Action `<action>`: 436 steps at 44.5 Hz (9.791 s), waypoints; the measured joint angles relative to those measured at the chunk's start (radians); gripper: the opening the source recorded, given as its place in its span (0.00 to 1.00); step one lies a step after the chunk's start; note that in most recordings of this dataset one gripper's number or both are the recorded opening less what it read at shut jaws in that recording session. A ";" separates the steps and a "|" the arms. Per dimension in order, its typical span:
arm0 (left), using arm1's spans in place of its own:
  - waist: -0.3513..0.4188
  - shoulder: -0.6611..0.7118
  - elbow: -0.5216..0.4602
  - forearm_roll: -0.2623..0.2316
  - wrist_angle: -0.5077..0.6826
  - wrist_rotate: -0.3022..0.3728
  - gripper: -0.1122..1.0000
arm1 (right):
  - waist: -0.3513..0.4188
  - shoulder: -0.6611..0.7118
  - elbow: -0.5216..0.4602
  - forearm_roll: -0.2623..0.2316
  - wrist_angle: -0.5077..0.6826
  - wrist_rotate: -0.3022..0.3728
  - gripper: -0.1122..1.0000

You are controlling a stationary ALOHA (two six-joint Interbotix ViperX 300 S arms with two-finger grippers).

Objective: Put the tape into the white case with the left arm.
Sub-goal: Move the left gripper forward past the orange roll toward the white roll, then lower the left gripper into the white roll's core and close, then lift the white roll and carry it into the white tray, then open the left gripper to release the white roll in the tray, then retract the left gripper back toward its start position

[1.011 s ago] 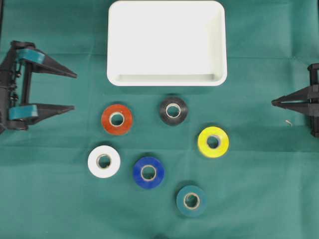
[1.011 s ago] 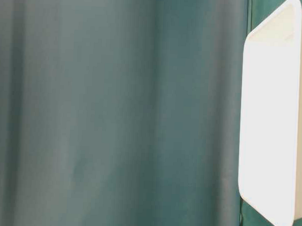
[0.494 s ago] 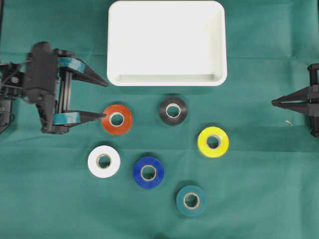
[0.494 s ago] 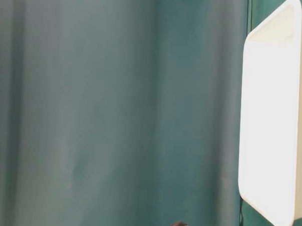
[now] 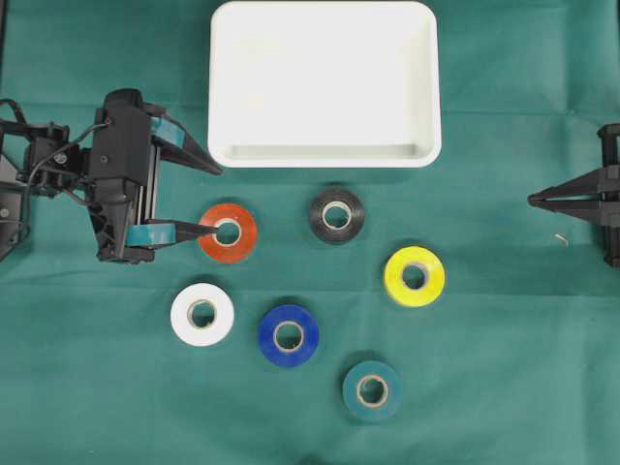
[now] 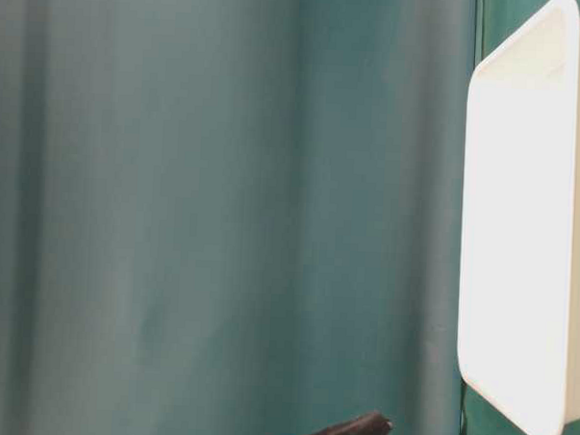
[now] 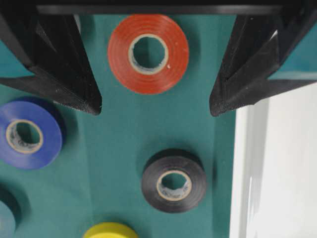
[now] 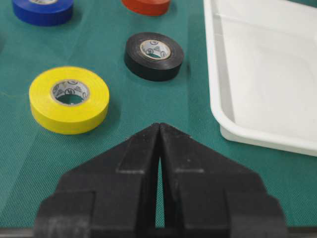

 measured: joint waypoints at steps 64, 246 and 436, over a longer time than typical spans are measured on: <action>-0.209 0.026 -0.002 0.000 0.204 -0.002 0.95 | 0.000 0.000 0.000 0.000 0.000 0.002 0.02; -0.002 0.201 -0.129 0.000 0.199 -0.044 0.35 | -0.002 0.000 0.002 0.000 -0.002 0.000 0.02; -0.057 -0.261 0.141 0.002 -0.029 0.011 0.86 | -0.002 -0.002 0.005 0.000 0.000 0.002 0.02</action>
